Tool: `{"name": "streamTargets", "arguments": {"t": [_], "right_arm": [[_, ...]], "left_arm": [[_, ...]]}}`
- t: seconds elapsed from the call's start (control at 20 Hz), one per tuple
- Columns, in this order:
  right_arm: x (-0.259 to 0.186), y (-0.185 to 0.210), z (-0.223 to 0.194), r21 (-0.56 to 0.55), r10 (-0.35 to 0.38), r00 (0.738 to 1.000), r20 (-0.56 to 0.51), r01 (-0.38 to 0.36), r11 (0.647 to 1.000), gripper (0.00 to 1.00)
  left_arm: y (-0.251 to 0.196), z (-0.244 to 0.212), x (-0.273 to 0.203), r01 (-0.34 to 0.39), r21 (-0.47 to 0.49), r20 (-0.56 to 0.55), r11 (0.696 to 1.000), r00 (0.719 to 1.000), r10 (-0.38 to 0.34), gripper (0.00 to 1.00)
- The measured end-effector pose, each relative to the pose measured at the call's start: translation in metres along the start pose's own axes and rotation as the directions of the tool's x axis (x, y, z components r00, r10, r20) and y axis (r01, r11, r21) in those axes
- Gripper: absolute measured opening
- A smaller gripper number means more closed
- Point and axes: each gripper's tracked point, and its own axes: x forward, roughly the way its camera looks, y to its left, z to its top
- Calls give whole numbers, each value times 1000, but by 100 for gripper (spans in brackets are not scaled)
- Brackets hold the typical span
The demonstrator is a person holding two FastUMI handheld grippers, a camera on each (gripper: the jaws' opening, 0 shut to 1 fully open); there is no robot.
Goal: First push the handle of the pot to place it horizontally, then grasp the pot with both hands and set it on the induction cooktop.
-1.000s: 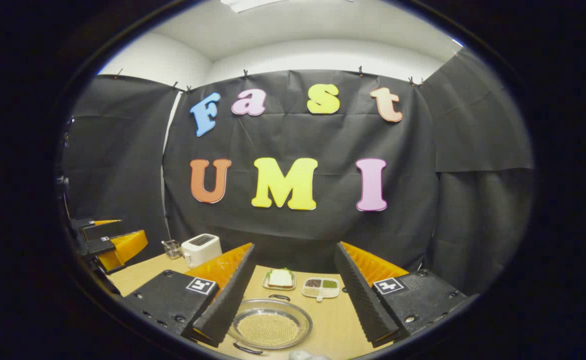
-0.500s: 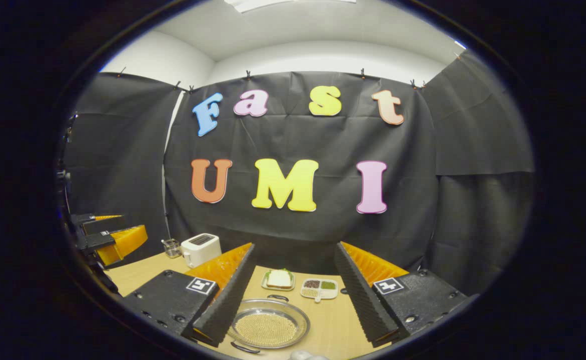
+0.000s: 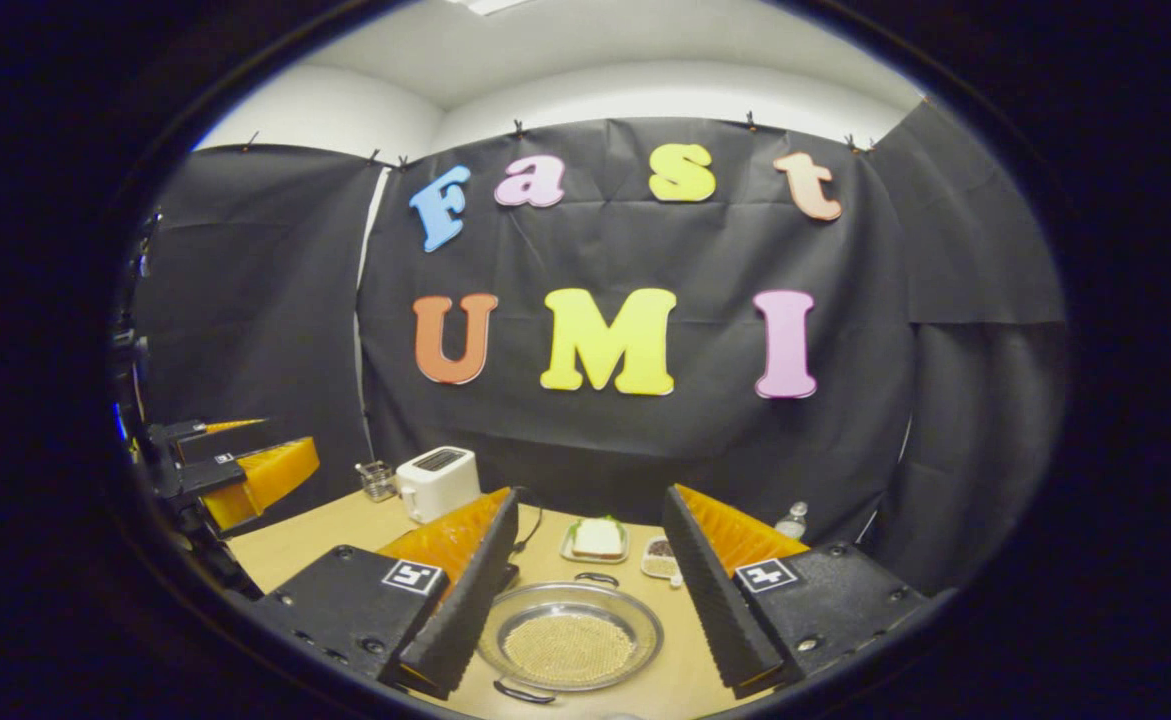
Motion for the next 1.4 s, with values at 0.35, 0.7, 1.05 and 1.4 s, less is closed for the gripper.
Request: {"name": "streamTargets", "arguments": {"t": [0.35,0.7,1.05,1.4], "right_arm": [[24,71,-67,28,195,961,-195,-193,981,43],[31,107,-184,122,246,857,-453,-214,969,1],[17,123,-287,123,266,726,-634,-245,962,4],[9,115,-352,130,226,644,-730,-194,972,4]], "left_arm": [[15,-10,-6,-21,2,-9,1000,1000,21,95],[30,-30,-7,-37,9,-44,999,998,37,95],[37,-40,-7,-75,-15,-61,997,995,74,96],[35,-38,-10,-87,0,-56,996,995,87,95]]}}
